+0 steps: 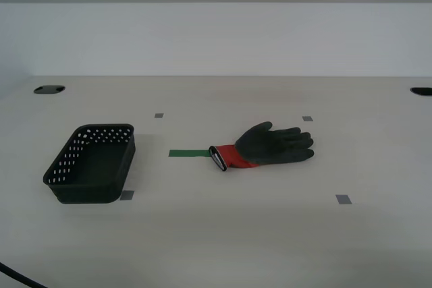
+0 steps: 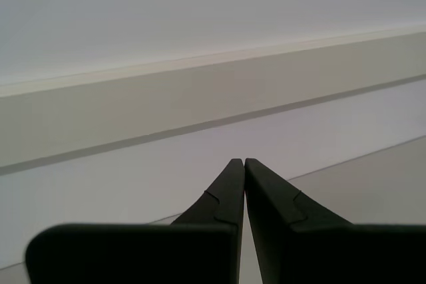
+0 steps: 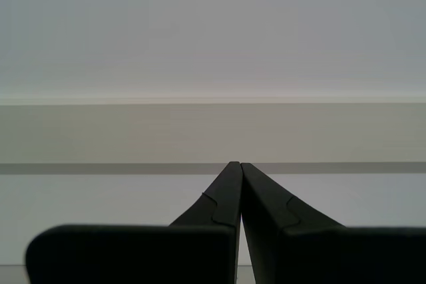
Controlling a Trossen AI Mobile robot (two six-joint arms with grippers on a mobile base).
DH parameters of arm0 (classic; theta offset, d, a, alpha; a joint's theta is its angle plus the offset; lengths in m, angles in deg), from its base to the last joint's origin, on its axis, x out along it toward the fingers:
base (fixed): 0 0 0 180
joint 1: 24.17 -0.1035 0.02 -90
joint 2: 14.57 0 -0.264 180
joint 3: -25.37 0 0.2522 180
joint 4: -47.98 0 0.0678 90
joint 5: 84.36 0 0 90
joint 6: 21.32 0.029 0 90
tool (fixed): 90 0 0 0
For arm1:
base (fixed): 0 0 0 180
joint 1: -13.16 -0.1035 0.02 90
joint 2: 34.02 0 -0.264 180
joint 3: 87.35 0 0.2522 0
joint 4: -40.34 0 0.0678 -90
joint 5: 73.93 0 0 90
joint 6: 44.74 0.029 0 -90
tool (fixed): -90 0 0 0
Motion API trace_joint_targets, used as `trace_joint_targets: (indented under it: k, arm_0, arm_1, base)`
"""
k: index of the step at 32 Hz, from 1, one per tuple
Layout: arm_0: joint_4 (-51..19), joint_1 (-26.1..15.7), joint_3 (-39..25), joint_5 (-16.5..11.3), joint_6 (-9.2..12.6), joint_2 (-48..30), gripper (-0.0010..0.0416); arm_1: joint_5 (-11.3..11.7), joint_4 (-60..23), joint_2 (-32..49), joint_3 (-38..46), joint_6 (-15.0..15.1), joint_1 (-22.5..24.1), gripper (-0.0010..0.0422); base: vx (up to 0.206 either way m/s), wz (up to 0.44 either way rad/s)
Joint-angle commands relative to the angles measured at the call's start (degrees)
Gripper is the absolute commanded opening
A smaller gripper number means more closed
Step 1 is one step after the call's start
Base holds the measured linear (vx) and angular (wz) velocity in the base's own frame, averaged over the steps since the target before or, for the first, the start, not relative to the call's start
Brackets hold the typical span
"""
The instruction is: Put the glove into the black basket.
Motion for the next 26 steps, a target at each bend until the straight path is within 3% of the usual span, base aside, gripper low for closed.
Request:
trace_joint_targets:
  k: [1,13,26]
  arm_0:
    - [0.2,0.0,-0.1,0.0,0.0,0.0,0.0001]
    - [0.0,0.0,-0.1,0.0,0.0,0.0,0.0001]
    - [0.0,0.0,-0.1,0.0,0.0,0.0,0.0001]
  arm_1:
    - [-0.3,-1.5,3.4,3.1,1.0,2.7,0.0]
    - [-2.3,-16.0,25.7,24.3,7.8,12.9,-0.0001]
    - [-3.2,-18.7,46.9,37.9,8.3,20.5,-0.0001]
  base:
    - [0.0,0.0]
    - [0.0,0.0]
    - [0.0,0.0]
